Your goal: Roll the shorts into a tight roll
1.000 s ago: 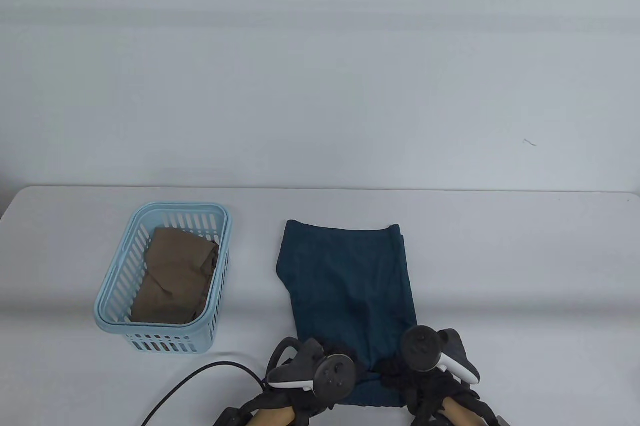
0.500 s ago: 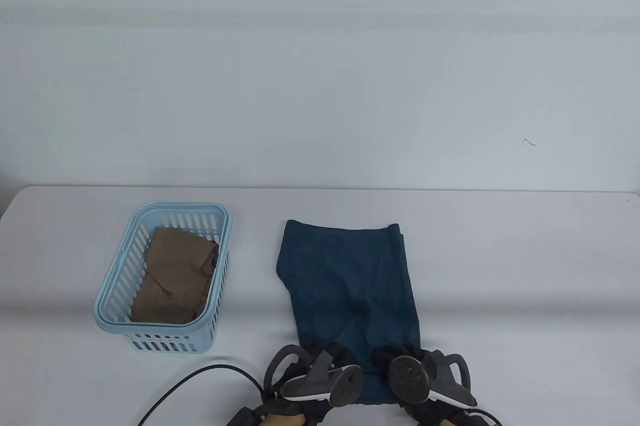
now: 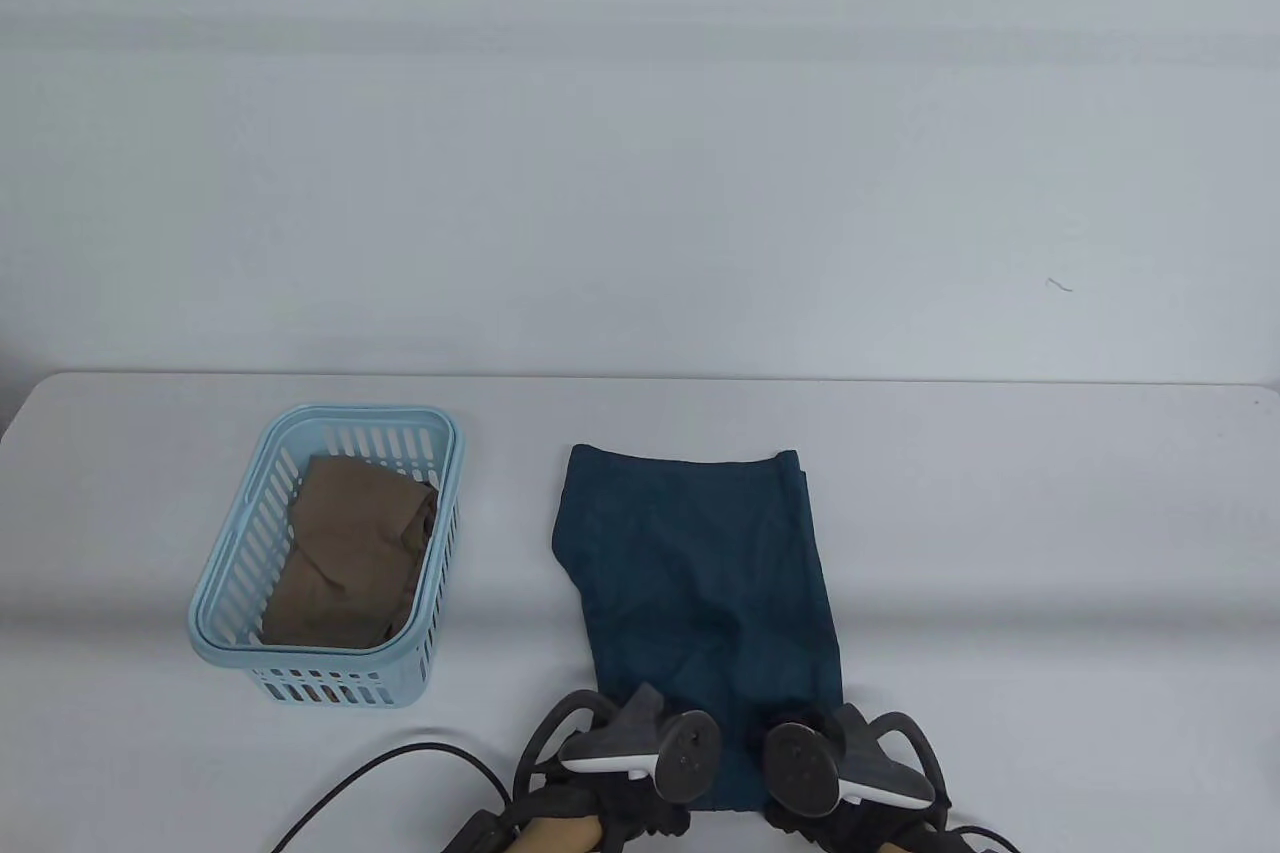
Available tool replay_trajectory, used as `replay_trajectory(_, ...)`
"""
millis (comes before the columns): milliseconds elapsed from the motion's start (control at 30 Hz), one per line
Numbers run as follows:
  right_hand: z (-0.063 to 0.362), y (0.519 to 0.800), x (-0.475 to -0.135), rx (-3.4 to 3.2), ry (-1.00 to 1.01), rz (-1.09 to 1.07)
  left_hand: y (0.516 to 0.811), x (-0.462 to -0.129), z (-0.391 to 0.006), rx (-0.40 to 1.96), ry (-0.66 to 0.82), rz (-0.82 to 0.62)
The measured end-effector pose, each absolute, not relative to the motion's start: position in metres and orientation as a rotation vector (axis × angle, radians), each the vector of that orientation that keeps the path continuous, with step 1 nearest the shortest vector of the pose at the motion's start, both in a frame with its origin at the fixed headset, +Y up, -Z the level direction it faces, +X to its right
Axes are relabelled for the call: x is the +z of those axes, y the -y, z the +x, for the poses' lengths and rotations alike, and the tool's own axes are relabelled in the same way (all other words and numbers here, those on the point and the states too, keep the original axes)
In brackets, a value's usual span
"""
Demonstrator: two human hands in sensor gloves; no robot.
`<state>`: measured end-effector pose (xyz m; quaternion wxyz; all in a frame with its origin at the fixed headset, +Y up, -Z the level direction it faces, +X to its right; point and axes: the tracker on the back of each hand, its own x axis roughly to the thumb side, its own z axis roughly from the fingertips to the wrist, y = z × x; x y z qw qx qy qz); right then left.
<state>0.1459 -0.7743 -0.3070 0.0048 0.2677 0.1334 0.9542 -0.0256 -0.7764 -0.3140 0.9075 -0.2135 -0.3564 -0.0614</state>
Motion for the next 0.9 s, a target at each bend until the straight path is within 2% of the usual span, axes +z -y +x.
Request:
replay_trajectory(67,0.148,0.772,-0.308,2.966,-0.430,0.834,0.774,-0.314,-0.024,-0.180,0.753,-0.365)
replay_trajectory(200,0.157,0.770,-0.315,2.839,-0.462,0.732,0.767,-0.322,-0.032,0.012,0.683,-0.447)
replay_trajectory(400,0.166,0.771,-0.324,2.672,-0.470,0.587,0.760,-0.330,-0.044,0.085,0.647,-0.469)
replay_trajectory(767,0.164,0.777,-0.326,2.790,-0.417,0.436,0.759,-0.332,-0.043,0.086,0.611,-0.270)
replay_trajectory(833,0.162,0.777,-0.324,2.843,-0.379,0.418,0.747,-0.328,-0.044,0.079,0.655,-0.143)
replay_trajectory(900,0.161,0.776,-0.322,2.900,-0.314,0.418,0.735,-0.323,-0.043,0.094,0.729,-0.119)
